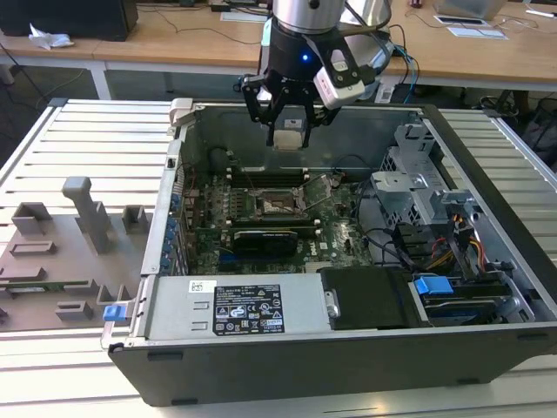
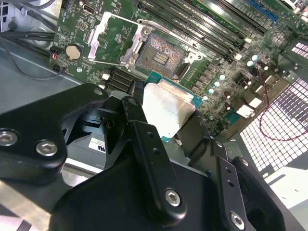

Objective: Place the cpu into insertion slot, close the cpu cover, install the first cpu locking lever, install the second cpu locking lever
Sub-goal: 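Place the cpu into insertion slot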

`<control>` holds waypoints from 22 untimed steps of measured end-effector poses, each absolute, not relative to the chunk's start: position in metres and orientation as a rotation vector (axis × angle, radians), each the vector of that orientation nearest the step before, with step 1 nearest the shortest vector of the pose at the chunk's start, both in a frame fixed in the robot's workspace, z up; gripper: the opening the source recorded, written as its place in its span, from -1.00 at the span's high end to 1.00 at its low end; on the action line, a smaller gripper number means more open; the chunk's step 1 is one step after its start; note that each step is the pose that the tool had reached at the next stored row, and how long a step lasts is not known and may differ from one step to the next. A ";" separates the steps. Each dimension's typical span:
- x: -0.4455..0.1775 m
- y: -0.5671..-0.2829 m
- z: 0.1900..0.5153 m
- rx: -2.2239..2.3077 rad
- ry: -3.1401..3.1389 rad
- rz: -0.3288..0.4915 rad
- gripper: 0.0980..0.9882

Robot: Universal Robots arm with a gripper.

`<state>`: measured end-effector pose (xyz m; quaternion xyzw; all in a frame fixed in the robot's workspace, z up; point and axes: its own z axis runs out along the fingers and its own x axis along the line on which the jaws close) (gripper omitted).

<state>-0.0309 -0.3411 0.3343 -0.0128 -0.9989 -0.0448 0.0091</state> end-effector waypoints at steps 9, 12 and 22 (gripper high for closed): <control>-0.031 -0.341 0.332 -0.040 -3.120 -0.140 0.00; -0.031 -0.341 0.331 -0.040 -3.120 -0.140 0.00; -0.031 -0.341 0.327 -0.040 -3.120 -0.140 0.00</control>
